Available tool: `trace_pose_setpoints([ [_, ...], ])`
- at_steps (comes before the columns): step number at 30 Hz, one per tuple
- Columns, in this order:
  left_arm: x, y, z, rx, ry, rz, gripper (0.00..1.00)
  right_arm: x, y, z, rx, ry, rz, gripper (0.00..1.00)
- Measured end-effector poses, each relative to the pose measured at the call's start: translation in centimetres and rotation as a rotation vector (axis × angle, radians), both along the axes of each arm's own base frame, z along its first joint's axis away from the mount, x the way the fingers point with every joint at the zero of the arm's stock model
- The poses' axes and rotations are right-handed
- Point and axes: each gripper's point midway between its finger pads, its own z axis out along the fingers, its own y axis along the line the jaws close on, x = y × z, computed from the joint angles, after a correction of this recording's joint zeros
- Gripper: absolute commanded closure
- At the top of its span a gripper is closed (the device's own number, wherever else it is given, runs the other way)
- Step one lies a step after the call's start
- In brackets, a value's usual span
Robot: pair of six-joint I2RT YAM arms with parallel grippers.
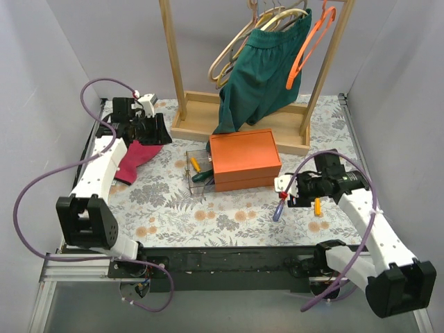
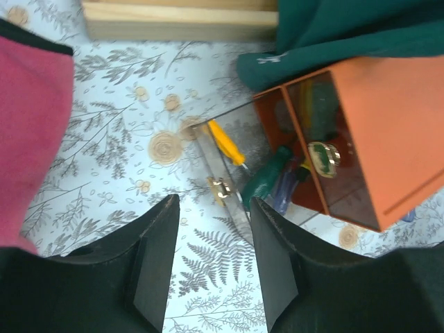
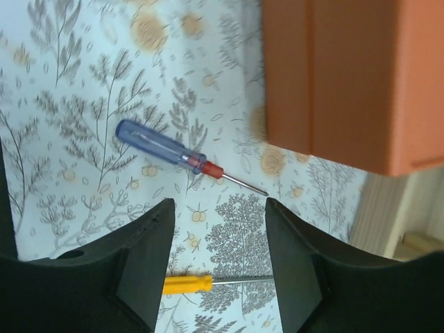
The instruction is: Sort the tools into containers
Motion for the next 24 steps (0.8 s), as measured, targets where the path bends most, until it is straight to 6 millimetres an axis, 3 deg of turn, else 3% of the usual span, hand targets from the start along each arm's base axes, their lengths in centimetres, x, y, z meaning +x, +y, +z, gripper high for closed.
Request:
trace_pose_setpoints([
  [5, -1.8, -0.6, 2.3, -0.027, -0.113, -0.005, 0.55, -0.4, -0.2, -4.2, -0.126, 0.0, 0.263, 0.42],
  [10, -2.8, 2.2, 1.9, 0.004, -0.126, 0.073, 0.54, 0.0, -0.2, -6.5, -0.193, -0.032, 0.443, 0.44],
  [19, -3.9, 7.6, 0.5, 0.01, -0.087, 0.237, 0.55, 0.4, 0.0, -10.4, -0.234, 0.03, 0.545, 0.45],
  [22, -4.3, 8.5, 0.5, 0.001, -0.081, 0.269, 0.55, 0.0, 0.2, -11.5, -0.238, 0.049, 0.569, 0.47],
  [24, -4.5, 8.8, 0.5, -0.005, -0.079, 0.279, 0.55, -0.4, 0.3, -12.3, -0.242, 0.066, 0.584, 0.53],
])
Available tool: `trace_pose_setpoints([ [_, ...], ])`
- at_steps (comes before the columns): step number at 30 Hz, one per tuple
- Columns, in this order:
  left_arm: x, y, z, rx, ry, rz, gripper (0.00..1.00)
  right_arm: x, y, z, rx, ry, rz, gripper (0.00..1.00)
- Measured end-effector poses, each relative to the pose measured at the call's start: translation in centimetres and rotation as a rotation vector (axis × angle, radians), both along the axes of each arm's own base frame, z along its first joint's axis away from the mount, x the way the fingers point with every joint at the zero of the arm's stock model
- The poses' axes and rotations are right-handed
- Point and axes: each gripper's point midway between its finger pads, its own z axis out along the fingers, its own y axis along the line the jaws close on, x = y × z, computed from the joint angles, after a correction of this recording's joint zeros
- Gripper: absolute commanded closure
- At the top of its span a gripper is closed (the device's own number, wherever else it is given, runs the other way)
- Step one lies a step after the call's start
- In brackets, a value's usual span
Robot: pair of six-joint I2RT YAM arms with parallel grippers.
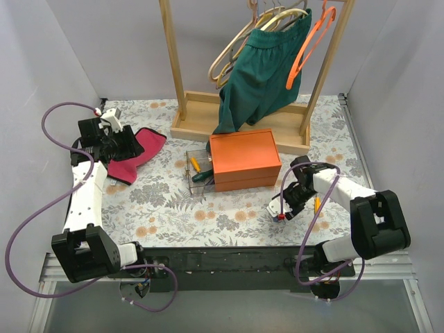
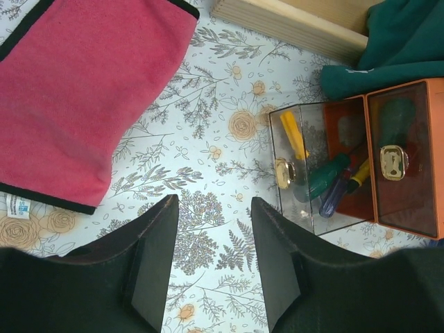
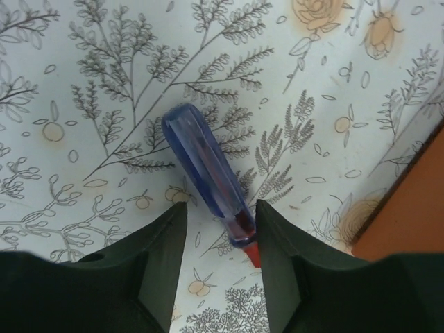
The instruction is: Sort the tools into containers
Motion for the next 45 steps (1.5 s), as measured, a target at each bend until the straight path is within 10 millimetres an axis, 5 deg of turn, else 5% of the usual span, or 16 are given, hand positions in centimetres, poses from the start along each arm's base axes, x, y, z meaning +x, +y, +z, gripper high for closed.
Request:
trace_pose_setpoints([
  [2, 0.0, 0.3, 0.0, -0.006, 0.0, 0.007, 0.55, -0.2, 0.2, -0.3, -0.006, 0.007, 0.014, 0.79],
  [5, -0.1, 0.5, 0.0, -0.016, 0.003, 0.014, 0.55, -0.5, 0.5, -0.6, -0.018, 0.012, 0.046, 0.95],
  [11, -0.1, 0.7, 0.1, -0.029, 0.002, 0.022, 0.55, -1.3, 0.8, -0.1, -0.074, 0.071, 0.101, 0.99],
  [14, -0.1, 0.5, 0.0, -0.041, 0.003, 0.019, 0.55, -2.6, 1.1, 2.0, -0.079, 0.134, 0.122, 0.99],
  [19, -0.1, 0.0, -0.1, -0.079, 0.004, 0.012, 0.54, 0.3, 6.8, 12.1, 0.12, 0.004, 0.138, 0.99],
  [22, 0.3, -0.2, -0.1, -0.098, -0.001, 0.008, 0.54, 0.4, 10.5, 18.3, 0.268, -0.002, 0.106, 0.99],
  [25, 0.6, -0.4, -0.3, -0.114, 0.002, 0.004, 0.54, 0.1, 14.4, 23.5, 0.417, 0.144, 0.017, 0.99],
  [28, 0.7, -0.5, -0.3, -0.123, 0.001, 0.003, 0.53, 1.0, 17.4, 26.5, 0.516, 0.338, -0.114, 0.99],
  [37, -0.1, -1.0, -0.3, -0.138, -0.011, 0.001, 0.53, 5.0, 24.7, 27.4, 0.662, 0.782, -0.488, 0.99],
  [45, -1.2, -1.2, 2.1, -0.115, -0.093, -0.01, 0.53, 7.9, 30.4, 25.6, 0.737, 0.827, -0.608, 0.99],
])
